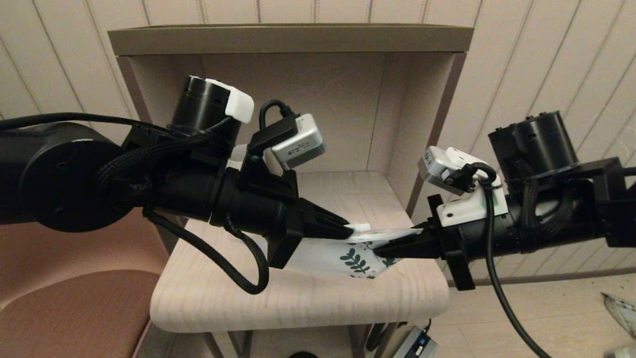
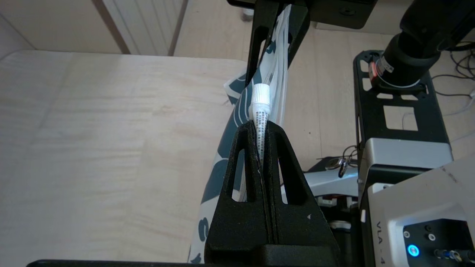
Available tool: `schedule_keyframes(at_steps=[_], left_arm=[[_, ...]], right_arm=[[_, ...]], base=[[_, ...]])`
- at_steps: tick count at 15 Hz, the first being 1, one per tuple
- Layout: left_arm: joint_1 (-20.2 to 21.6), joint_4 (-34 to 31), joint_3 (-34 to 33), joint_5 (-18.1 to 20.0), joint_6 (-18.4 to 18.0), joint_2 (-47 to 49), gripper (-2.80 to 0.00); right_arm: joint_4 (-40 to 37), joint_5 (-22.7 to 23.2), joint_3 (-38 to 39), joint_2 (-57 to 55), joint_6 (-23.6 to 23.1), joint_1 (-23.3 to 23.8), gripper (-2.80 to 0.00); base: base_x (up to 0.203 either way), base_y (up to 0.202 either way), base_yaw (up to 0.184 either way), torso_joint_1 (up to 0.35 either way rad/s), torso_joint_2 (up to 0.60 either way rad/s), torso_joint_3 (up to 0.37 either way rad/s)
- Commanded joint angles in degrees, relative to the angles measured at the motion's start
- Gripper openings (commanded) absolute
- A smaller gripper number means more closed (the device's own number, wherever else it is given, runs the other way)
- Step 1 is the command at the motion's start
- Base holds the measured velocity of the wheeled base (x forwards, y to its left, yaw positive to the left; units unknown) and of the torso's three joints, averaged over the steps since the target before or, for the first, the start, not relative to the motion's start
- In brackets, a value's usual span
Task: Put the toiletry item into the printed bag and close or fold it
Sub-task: Place the toothpaste in the storage bag
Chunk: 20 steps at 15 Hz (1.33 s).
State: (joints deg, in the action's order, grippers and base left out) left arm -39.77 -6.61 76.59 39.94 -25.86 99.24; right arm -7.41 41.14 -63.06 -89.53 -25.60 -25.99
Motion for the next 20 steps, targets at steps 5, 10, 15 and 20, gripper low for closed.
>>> schedule_keyframes(at_steps=[5,10,15,20], left_arm=[[0.0,-0.1,-0.1,0.1,-0.2,0.6,-2.80],[0.0,0.1,-1.0,0.0,-0.5,-0.3,-2.80],[0.0,-0.1,-1.7,-0.2,-0.5,-1.5,-2.80],[0.0,0.0,-1.0,-0.1,-0.3,-2.3,-2.80]], right_arm=[[-0.1,0.3,0.0,0.3,-0.1,-0.3,-2.80],[0.0,0.3,-0.4,-0.7,-0.1,0.4,-2.80],[0.0,0.3,-0.8,-0.8,0.4,0.7,-2.80],[0.0,0.3,-0.9,-1.0,0.4,0.7,-2.80]], base=[[0.000,0.000,0.000,0.000,0.00,0.000],[0.000,0.000,0.000,0.000,0.00,0.000],[0.000,0.000,0.000,0.000,0.00,0.000],[0.000,0.000,0.000,0.000,0.00,0.000]])
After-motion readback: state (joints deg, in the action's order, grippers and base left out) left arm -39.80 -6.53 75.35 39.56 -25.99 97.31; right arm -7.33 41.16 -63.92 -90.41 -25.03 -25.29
